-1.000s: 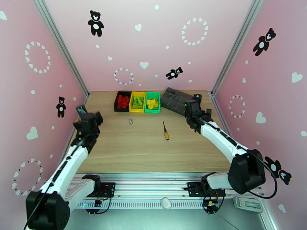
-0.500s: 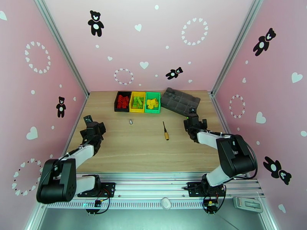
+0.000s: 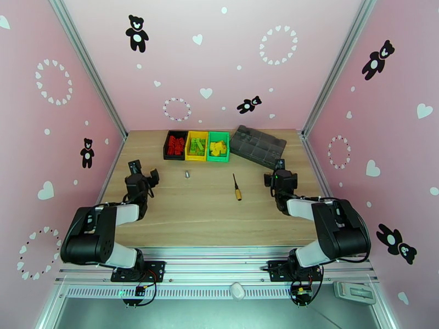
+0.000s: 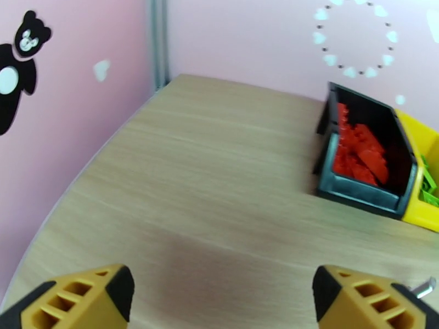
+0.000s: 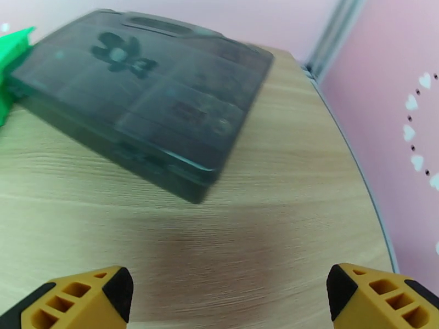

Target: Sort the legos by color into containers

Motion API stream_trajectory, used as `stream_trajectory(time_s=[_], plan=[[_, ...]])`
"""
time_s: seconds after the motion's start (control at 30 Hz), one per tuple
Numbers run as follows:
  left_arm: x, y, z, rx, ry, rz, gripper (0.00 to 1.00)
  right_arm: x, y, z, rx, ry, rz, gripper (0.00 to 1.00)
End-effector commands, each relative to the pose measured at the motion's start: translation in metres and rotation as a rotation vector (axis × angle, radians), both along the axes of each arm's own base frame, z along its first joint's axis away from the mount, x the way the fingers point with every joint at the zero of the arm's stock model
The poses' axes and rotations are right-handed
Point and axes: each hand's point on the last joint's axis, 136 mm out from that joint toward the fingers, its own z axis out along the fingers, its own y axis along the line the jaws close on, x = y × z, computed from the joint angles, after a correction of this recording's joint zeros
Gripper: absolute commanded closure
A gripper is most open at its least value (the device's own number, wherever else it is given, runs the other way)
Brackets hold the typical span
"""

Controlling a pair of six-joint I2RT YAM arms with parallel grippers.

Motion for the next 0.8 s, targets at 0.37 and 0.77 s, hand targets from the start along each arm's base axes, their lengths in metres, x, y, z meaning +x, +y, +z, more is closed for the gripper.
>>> stream_trajectory(time_s=[0.37, 0.77], plan=[[0.004, -0.005, 0.013, 0.018, -0.067, -0.027, 0.02, 0.006, -0.002, 0.0, 0.118, -0.067, 0.078, 0.01], [0.005, -0.008, 0.014, 0.03, -0.068, -0.028, 0.01, 0.01, 0.009, 0.0, 0.127, -0.041, 0.143, 0.01]])
